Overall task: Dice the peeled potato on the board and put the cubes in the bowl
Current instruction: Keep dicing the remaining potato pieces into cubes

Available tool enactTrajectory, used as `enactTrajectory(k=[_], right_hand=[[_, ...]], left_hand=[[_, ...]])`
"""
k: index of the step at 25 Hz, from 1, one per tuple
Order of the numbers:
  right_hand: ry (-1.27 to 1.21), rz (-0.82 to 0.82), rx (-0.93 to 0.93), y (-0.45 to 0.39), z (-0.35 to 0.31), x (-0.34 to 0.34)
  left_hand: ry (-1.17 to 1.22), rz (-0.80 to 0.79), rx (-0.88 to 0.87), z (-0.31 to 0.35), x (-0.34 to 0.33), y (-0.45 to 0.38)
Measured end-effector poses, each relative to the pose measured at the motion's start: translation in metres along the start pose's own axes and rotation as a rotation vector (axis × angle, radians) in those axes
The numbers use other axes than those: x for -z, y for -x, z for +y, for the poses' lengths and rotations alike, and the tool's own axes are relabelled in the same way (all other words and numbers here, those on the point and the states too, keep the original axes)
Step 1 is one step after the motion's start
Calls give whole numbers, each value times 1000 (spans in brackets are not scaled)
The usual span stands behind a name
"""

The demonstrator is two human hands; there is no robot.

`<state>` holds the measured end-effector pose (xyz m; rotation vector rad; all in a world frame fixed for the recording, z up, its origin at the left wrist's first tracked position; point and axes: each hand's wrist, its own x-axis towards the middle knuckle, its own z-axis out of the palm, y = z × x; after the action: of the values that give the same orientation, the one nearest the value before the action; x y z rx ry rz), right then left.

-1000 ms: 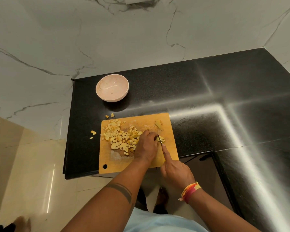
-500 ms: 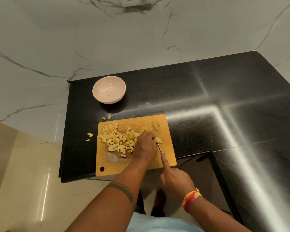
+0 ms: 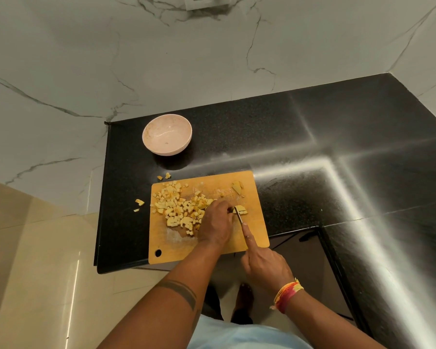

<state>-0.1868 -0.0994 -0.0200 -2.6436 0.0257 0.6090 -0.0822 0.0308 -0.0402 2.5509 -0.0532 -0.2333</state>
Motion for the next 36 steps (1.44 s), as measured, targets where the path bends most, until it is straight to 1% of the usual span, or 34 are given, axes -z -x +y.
enactTrajectory(k=[4,14,21,25,28,30,33,36], right_hand=[[26,3,-16,-8,-6,2],[109,0,22,-12,-5,0],[82,-50,14,4,5,-8],[13,4,-5,9,15,-3],[-48,50,-74,3,18,-1],[-44,23,-91,-2,16,-3],[-36,-18,-59,-11,-2,-8],[-24,-49,34,-22,-20,-8]], left_hand=[[-10,-7,13,0,0,-2],[-52,-9,31,4,1,-9],[-42,6,94,10,1,-10],[-52,1,91,10,4,-11],[-47,8,66,9,4,-8],[-41,31,52,11,7,-5],[-6,61,38,8,9,-5],[15,98,41,4,15,-6]])
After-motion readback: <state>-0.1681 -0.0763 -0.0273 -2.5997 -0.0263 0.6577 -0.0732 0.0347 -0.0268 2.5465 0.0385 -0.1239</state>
